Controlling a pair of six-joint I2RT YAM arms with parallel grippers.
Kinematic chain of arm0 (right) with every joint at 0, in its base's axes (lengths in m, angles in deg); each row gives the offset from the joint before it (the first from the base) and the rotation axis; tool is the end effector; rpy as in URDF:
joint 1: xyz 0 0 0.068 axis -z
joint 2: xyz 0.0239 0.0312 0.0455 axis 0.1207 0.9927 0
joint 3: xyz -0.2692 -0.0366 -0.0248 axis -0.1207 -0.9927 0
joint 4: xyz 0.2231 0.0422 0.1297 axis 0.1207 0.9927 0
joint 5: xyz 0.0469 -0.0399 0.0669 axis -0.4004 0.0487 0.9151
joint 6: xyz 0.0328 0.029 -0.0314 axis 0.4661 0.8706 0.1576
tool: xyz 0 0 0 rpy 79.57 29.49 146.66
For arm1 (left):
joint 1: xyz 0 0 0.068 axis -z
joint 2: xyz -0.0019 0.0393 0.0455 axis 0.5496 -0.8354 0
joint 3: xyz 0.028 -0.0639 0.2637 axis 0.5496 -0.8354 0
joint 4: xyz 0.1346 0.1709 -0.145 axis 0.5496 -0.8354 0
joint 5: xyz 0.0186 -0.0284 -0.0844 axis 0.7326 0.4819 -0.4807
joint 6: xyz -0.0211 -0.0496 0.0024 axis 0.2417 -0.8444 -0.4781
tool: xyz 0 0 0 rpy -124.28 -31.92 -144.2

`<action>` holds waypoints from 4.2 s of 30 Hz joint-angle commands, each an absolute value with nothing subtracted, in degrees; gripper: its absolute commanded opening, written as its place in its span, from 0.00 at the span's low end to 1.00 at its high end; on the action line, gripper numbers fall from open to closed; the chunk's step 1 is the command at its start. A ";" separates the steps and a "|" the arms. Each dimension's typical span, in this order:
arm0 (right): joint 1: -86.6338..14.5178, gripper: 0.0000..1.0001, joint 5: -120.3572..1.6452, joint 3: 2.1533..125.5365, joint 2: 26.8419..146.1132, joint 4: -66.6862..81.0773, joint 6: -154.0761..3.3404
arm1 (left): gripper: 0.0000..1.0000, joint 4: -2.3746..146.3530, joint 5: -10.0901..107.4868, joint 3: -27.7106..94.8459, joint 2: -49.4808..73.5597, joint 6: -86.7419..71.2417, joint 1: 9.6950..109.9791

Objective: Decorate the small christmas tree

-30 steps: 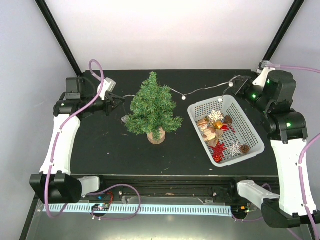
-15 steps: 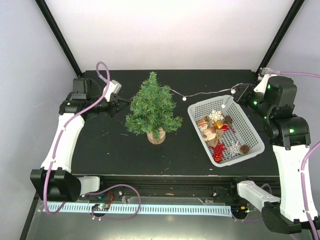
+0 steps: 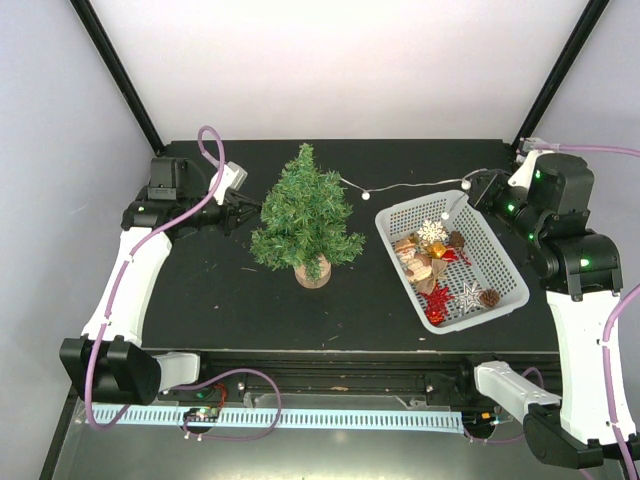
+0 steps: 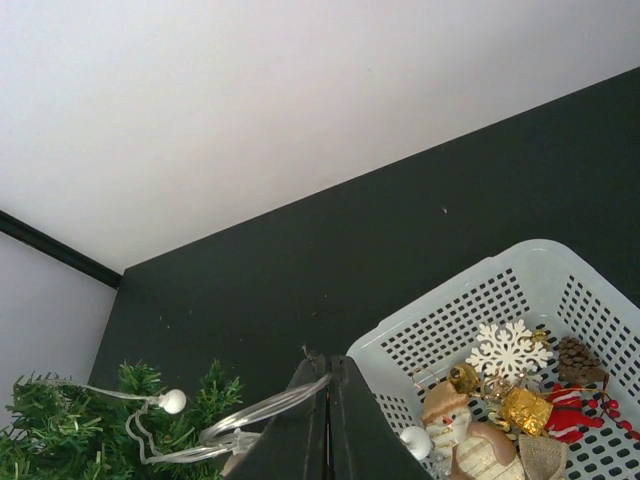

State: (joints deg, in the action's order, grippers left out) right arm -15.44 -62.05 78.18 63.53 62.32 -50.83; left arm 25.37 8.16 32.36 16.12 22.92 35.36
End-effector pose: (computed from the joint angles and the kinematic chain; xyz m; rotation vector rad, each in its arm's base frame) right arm 0.1551 0.0262 0.4736 0.3452 1.9962 0.5315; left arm 0.2489 -0.0356 0.3531 0.7831 2.0161 -0.8225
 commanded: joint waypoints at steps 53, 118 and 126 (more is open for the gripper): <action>-79.03 0.01 -80.69 107.47 94.52 86.05 -45.53 | 0.56 6.86 8.80 54.70 23.33 28.21 61.75; -79.39 0.31 -85.97 104.22 92.17 79.99 -40.99 | 0.02 7.05 8.63 52.44 21.09 32.71 64.59; -79.37 0.38 -84.07 99.03 88.87 78.09 -41.27 | 0.02 7.82 8.75 53.73 20.48 30.92 64.53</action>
State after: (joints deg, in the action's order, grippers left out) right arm -79.27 -84.41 102.58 91.72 80.44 -41.28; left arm 6.51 8.78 52.33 20.01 32.54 64.19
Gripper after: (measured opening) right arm 0.374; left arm 0.027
